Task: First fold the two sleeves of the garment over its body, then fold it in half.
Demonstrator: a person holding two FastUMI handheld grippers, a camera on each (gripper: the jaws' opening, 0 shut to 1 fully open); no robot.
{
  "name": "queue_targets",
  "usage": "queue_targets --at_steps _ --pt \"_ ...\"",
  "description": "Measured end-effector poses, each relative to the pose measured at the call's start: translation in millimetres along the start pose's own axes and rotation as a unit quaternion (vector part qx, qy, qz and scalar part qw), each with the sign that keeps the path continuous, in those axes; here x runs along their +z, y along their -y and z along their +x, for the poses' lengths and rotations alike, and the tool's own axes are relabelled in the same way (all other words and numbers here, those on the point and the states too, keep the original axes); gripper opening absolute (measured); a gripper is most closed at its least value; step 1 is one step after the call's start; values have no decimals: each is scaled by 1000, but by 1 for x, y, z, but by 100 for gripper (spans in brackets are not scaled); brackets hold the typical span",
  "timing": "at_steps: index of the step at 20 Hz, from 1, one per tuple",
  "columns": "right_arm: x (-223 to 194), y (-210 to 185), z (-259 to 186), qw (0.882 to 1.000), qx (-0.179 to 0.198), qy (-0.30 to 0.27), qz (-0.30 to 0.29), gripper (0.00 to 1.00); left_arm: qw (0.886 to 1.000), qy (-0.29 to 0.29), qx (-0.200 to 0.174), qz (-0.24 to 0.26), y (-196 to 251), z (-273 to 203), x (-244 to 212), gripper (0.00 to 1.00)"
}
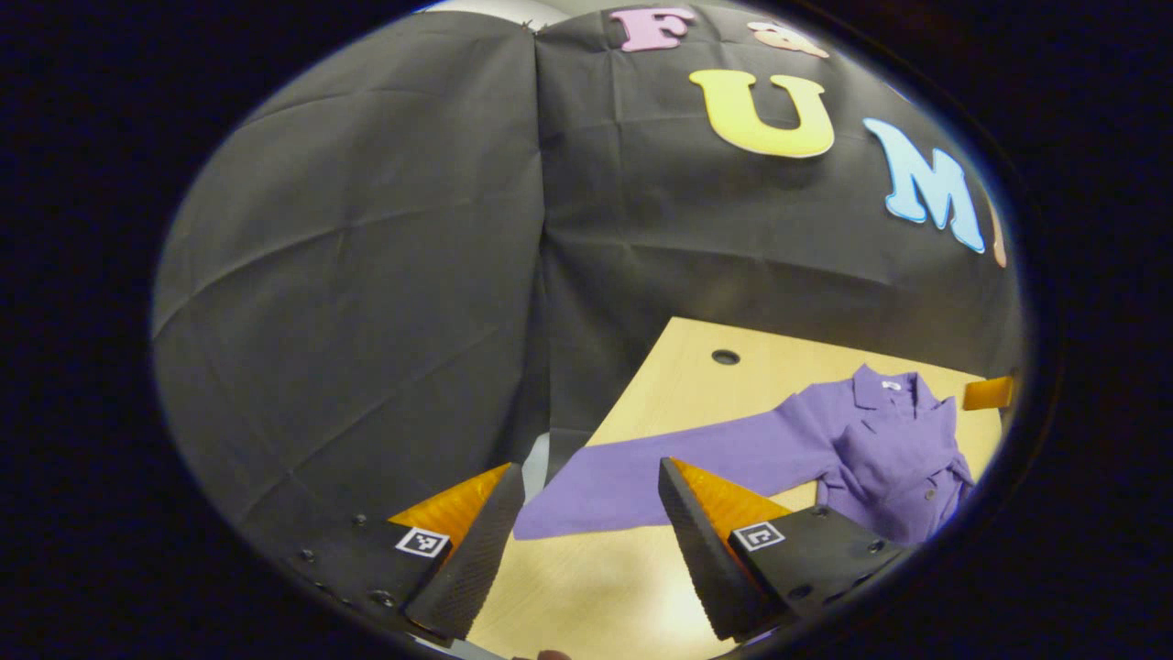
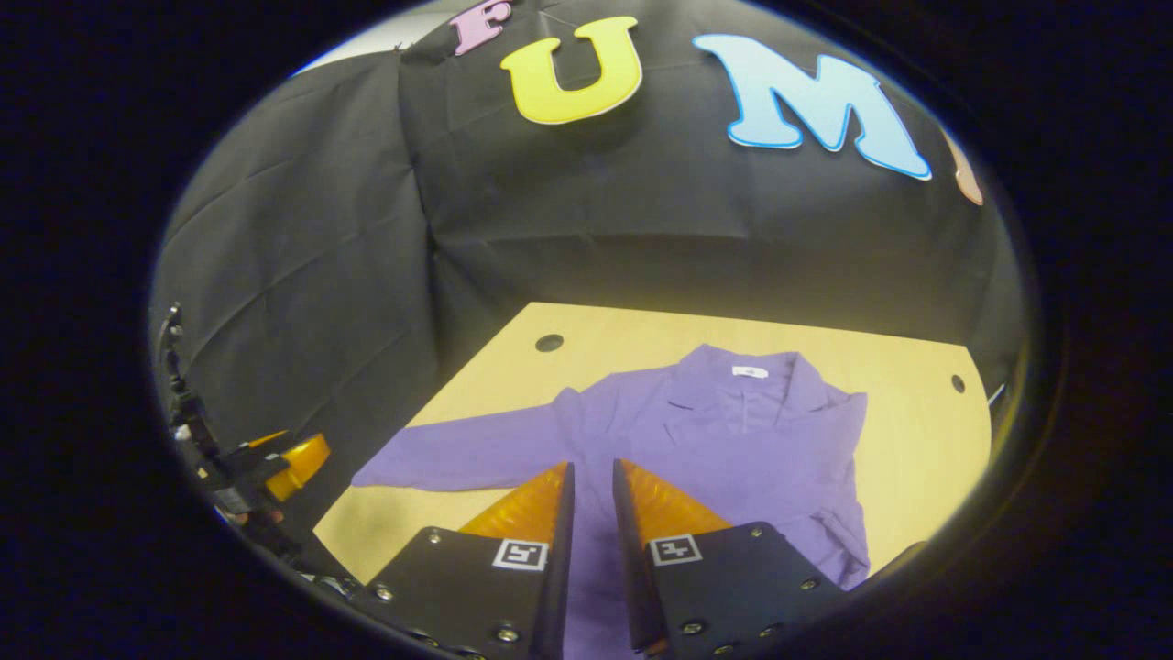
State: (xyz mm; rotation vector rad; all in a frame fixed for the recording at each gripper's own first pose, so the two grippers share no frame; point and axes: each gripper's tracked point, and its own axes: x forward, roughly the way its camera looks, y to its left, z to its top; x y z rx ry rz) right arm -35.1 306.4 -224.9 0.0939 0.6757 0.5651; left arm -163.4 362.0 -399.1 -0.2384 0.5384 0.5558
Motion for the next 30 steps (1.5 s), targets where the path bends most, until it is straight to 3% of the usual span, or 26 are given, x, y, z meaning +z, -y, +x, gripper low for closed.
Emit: queue_targets --at_steps 4,8,9,11,15,21,23,25,26,28,30 --pt "-21 18 -29 1000 -19 -15 4 26 999 -42 5 2 -18 50 -41 96" --pt "-43 38 -53 998 -48 -29 26 26 997 -75 5 3 -16 93 -69 100" --pt "-48 43 -59 997 -54 -33 33 26 997 -82 5 1 -21 97 -74 94" --pt "-59 52 -69 996 -65 -41 46 26 995 -95 9 2 -23 108 -87 100" --pt "-86 76 -88 992 -91 -62 66 26 992 -124 18 19 -16 121 -110 100" --pt "-124 110 -114 982 -126 -87 113 26 991 -122 15 50 -5 122 -108 96" --pt "-128 116 -119 980 -133 -88 119 26 991 -124 -4 43 5 122 -109 90" --pt "-131 121 -120 979 -137 -91 117 26 991 -126 -10 41 13 123 -112 60" --pt "-133 123 -121 979 -139 -93 115 26 991 -126 -5 42 14 125 -111 53" --pt "-139 126 -122 978 -140 -102 113 26 992 -124 -2 30 11 123 -109 53" --pt "-147 130 -122 977 -143 -113 113 26 993 -120 -6 16 17 126 -109 46"
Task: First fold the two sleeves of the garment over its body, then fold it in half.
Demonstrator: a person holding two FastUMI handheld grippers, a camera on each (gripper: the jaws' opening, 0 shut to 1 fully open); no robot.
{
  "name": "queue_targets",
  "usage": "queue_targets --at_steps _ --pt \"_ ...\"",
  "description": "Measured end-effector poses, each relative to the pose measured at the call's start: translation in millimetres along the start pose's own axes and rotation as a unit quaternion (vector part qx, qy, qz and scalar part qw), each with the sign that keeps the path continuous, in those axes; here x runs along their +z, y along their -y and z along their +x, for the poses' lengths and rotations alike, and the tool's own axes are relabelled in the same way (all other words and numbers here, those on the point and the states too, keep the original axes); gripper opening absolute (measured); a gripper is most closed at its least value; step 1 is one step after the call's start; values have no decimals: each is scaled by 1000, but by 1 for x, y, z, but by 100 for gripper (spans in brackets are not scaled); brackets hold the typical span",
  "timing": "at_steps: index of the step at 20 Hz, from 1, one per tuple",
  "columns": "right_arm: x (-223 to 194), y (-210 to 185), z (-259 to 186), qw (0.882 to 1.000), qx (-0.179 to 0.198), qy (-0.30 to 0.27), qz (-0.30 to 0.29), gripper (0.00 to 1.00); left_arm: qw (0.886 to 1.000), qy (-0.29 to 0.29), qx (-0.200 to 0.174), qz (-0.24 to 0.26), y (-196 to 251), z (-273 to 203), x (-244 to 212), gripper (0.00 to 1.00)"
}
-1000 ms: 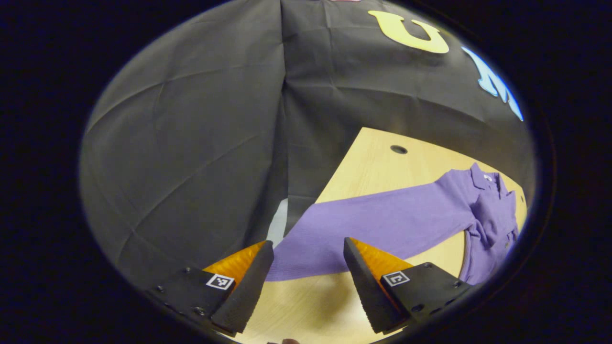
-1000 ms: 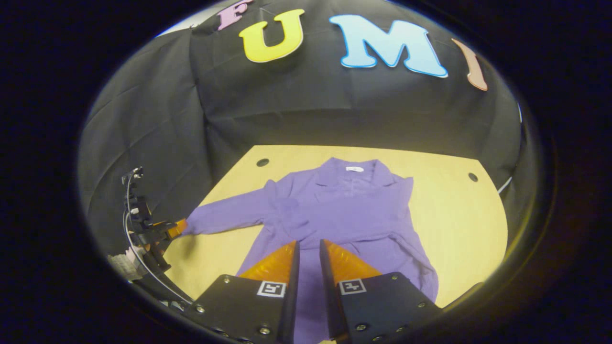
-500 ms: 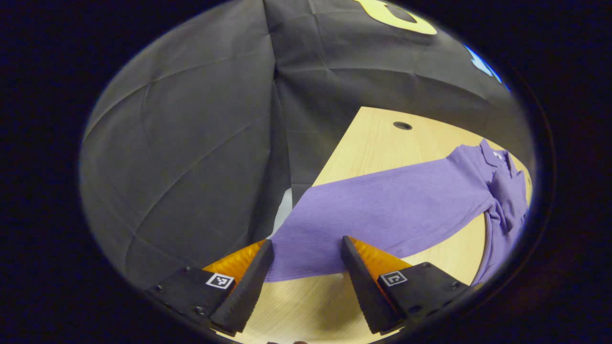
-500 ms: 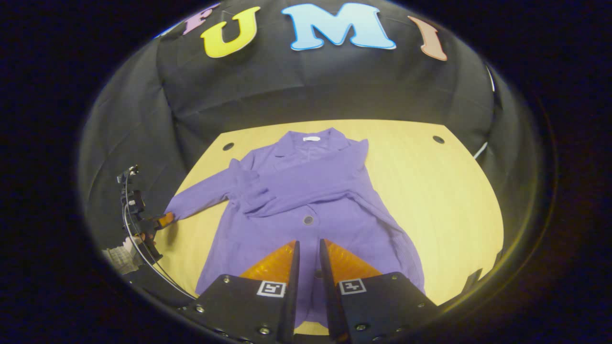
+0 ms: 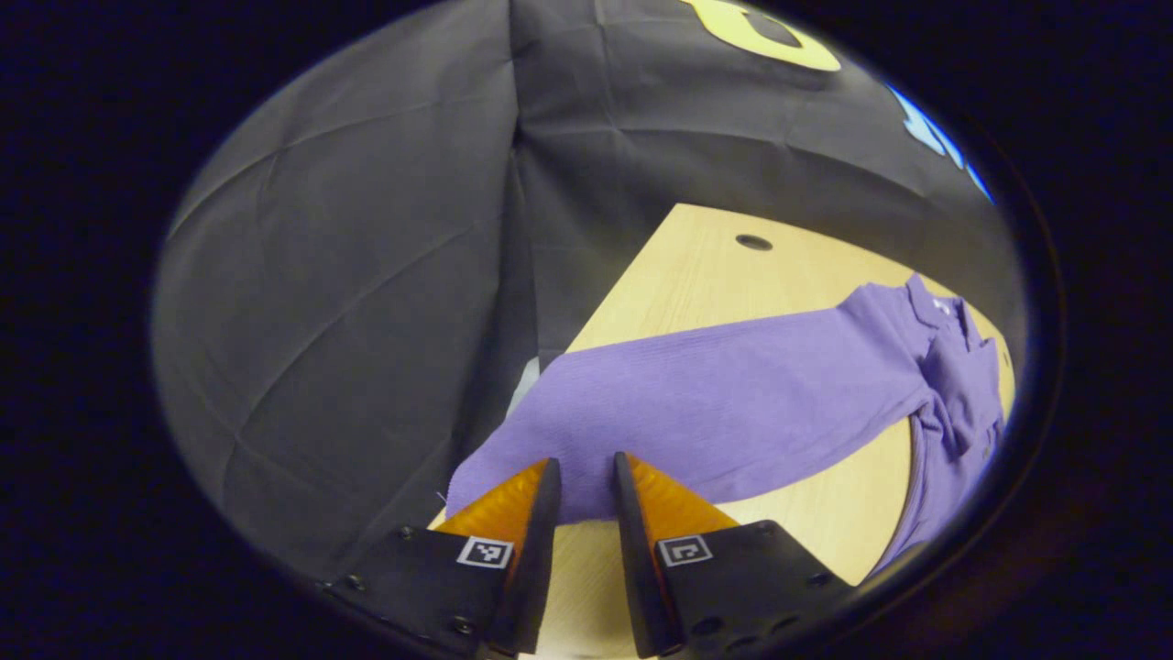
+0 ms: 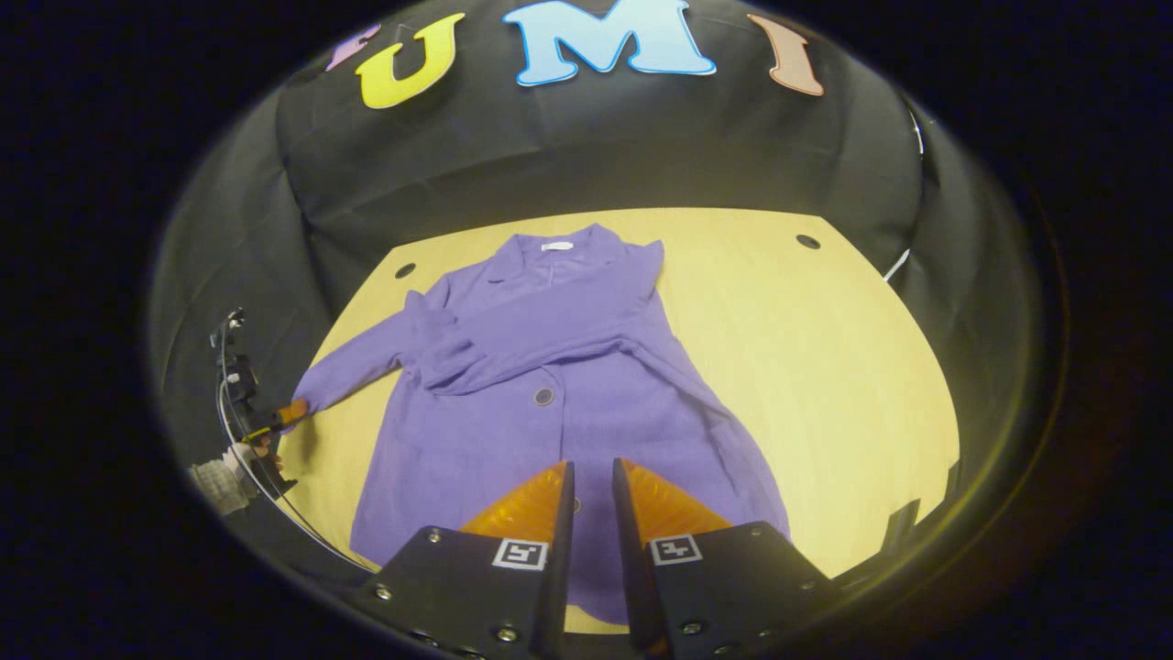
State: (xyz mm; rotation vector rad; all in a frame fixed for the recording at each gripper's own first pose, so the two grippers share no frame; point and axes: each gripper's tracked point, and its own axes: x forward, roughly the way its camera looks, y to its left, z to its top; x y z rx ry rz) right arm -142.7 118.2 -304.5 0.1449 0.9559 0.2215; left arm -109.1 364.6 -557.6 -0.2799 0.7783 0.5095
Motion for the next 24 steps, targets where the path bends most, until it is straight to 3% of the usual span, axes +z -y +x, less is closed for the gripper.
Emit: queue_targets --at_steps 2,4,5,8,9,10,13,14,17,20,24 --pt "-8 6 2 1000 -4 -9 3 26 1000 4 -15 1 3 -1 -7 43" --pt "-18 18 7 1000 -19 -23 1 26 1000 5 -12 -5 6 -2 2 19" --pt "-26 27 11 999 -33 -35 0 26 1000 -2 -11 -11 6 -1 2 13" --pt "-52 48 18 996 -57 -73 11 26 999 -12 -19 -38 4 1 5 13" --pt "-59 55 19 994 -68 -82 17 26 999 -15 -18 -40 3 3 4 6" --pt "-67 59 20 993 -69 -92 25 26 999 -20 -15 -34 5 2 3 7" --pt "-84 71 20 990 -80 -113 33 43 1000 -22 0 -18 1 0 4 6" --pt "-91 72 21 989 -82 -122 34 44 1000 -19 3 -23 2 0 6 6" --pt "-107 78 24 985 -84 -145 34 87 1000 -18 10 -9 4 2 6 6" --pt "-120 84 28 982 -95 -162 26 93 1000 -17 7 9 9 0 12 6" --pt "-125 85 35 981 -90 -168 32 93 1000 -5 1 8 15 -12 28 6"
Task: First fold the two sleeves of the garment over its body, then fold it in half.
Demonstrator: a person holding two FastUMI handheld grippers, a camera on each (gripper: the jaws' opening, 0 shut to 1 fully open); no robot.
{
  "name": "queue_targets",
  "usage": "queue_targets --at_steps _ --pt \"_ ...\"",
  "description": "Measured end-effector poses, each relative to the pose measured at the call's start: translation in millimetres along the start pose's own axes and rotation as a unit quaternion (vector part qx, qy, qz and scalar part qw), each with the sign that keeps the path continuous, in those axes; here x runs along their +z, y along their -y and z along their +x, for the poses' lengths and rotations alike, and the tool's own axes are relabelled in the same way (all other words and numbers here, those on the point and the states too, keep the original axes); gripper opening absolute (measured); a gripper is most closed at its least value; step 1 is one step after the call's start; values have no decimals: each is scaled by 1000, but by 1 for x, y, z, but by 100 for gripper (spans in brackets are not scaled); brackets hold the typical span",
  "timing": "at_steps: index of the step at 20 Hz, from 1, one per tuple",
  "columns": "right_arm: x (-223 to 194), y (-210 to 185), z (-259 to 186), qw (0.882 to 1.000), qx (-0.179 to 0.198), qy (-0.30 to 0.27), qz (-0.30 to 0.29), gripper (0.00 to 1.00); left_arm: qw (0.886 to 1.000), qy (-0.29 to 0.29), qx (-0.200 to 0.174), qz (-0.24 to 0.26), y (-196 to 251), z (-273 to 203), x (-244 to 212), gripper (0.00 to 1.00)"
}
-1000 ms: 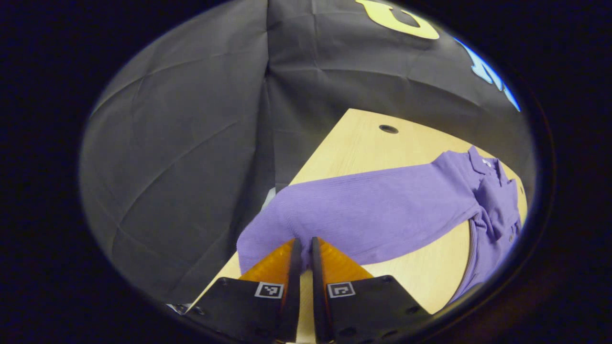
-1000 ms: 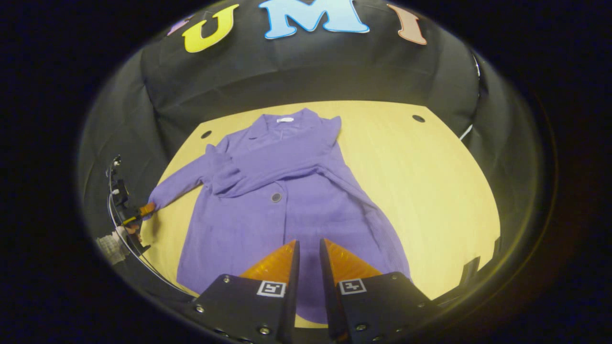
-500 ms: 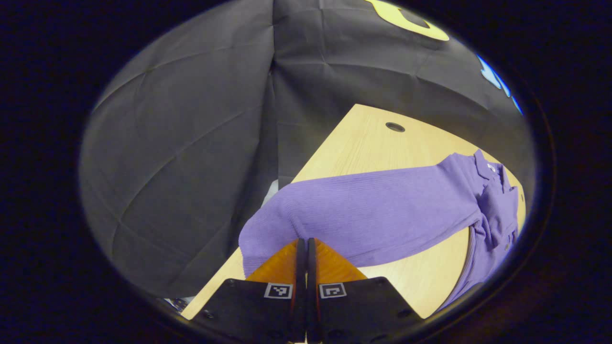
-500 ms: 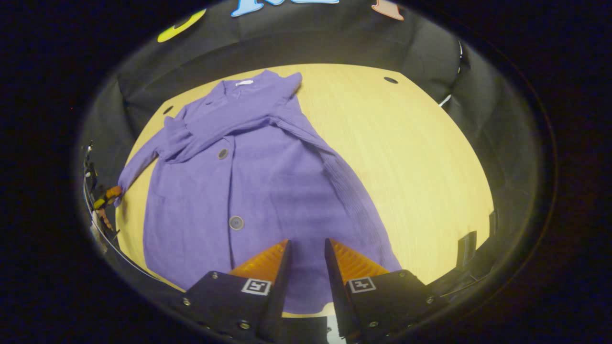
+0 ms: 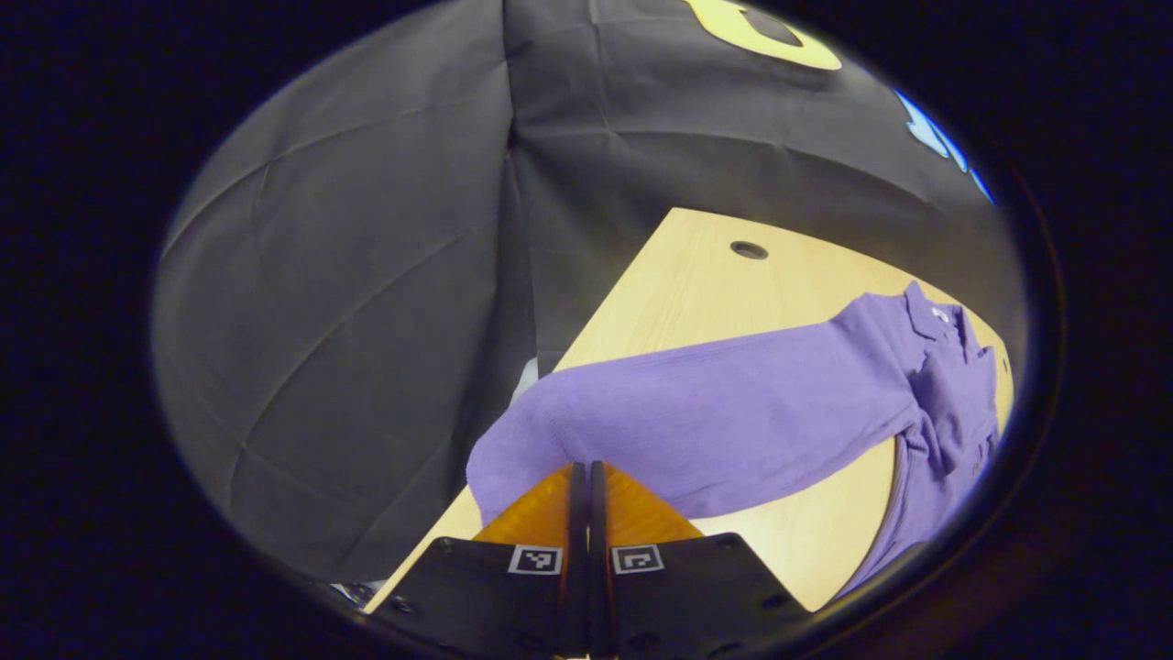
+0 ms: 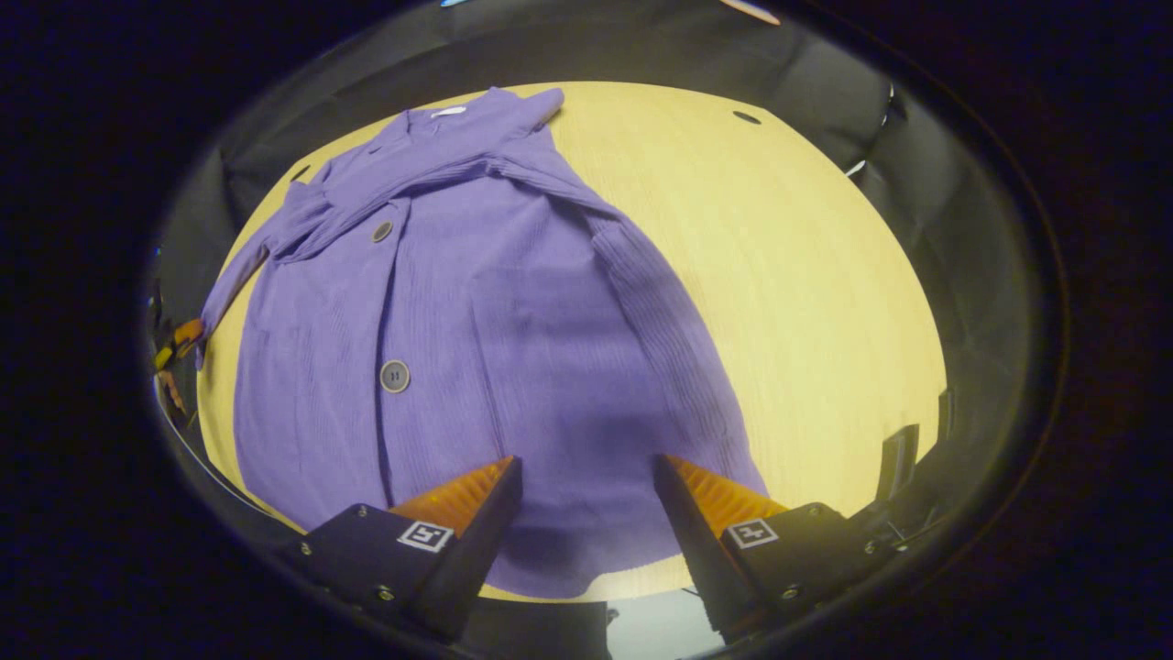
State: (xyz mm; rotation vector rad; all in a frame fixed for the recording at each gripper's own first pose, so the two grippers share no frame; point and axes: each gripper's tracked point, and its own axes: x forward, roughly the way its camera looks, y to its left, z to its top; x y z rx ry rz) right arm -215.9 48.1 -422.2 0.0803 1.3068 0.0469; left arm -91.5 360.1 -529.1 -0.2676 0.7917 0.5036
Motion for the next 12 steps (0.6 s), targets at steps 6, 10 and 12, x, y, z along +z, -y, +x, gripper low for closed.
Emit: queue_targets --at_steps 6,10,12 --pt "-1 0 2 1000 8 10 0 93 999 28 -35 4 33 -21 35 6" --pt "-1 0 2 1000 8 14 1 93 996 50 -71 29 83 -35 64 6" --pt "-2 0 3 1000 9 17 0 93 993 61 -96 40 122 -42 78 6"
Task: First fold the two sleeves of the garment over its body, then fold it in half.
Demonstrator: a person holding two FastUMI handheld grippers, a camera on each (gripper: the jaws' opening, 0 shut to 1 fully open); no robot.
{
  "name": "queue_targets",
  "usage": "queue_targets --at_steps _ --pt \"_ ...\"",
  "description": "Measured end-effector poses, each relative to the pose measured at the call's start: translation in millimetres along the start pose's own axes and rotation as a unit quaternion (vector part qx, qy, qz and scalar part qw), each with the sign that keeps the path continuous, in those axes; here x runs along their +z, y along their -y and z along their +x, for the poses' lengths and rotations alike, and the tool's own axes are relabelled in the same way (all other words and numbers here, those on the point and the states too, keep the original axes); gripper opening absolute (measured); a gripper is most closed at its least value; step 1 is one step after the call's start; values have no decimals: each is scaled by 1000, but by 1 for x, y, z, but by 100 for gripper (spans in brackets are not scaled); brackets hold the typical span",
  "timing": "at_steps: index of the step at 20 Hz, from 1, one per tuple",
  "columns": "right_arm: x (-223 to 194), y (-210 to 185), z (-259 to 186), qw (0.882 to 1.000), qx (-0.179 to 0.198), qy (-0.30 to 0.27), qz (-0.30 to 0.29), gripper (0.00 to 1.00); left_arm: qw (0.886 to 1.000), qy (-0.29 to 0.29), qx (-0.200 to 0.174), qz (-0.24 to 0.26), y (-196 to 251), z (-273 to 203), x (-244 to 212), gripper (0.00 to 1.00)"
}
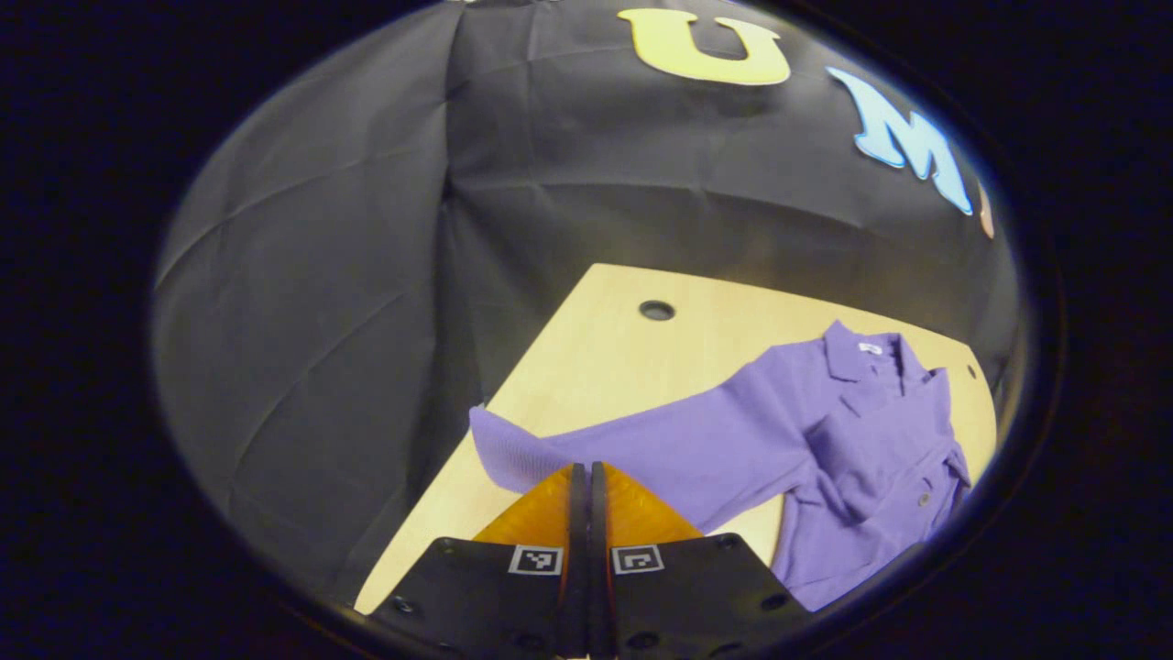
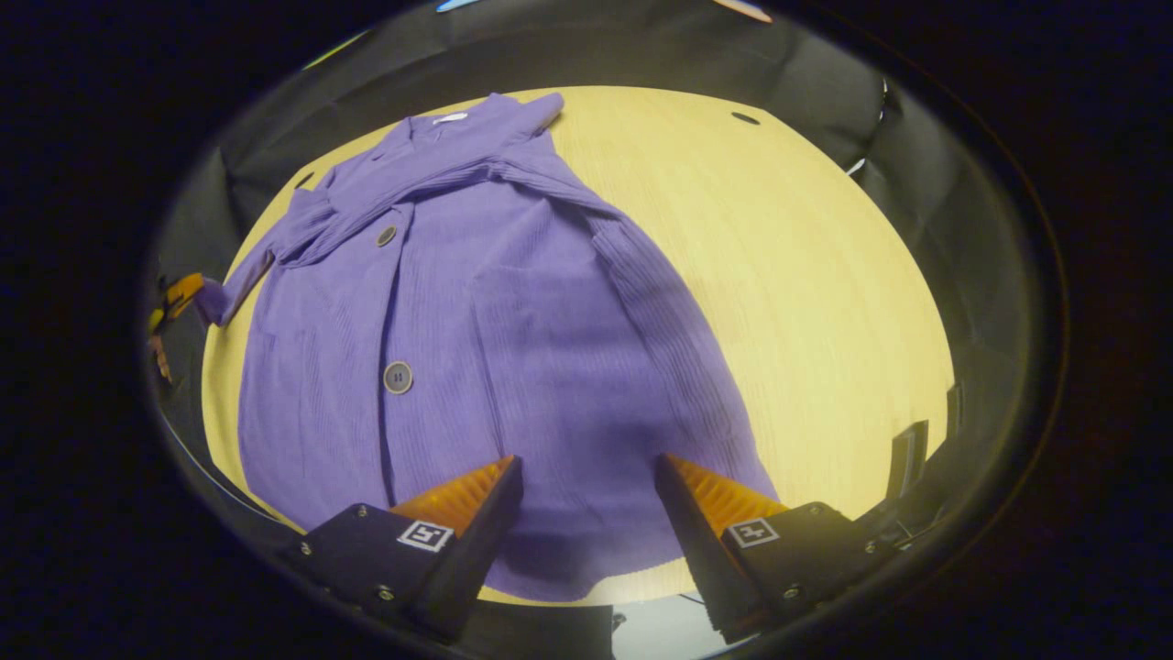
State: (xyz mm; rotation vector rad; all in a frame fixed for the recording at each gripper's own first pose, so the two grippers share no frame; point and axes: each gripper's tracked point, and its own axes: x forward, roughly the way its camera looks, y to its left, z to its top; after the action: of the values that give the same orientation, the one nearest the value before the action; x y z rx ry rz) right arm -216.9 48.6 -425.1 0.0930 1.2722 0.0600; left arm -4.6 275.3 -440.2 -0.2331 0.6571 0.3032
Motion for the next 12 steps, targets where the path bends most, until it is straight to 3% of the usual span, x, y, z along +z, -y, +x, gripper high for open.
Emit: queue_targets --at_steps 6,12 --pt "0 0 0 1000 0 7 -1 93 996 32 -76 44 115 4 47 6" --pt "0 0 0 1000 1 11 -2 93 979 45 -166 105 251 2 59 6"
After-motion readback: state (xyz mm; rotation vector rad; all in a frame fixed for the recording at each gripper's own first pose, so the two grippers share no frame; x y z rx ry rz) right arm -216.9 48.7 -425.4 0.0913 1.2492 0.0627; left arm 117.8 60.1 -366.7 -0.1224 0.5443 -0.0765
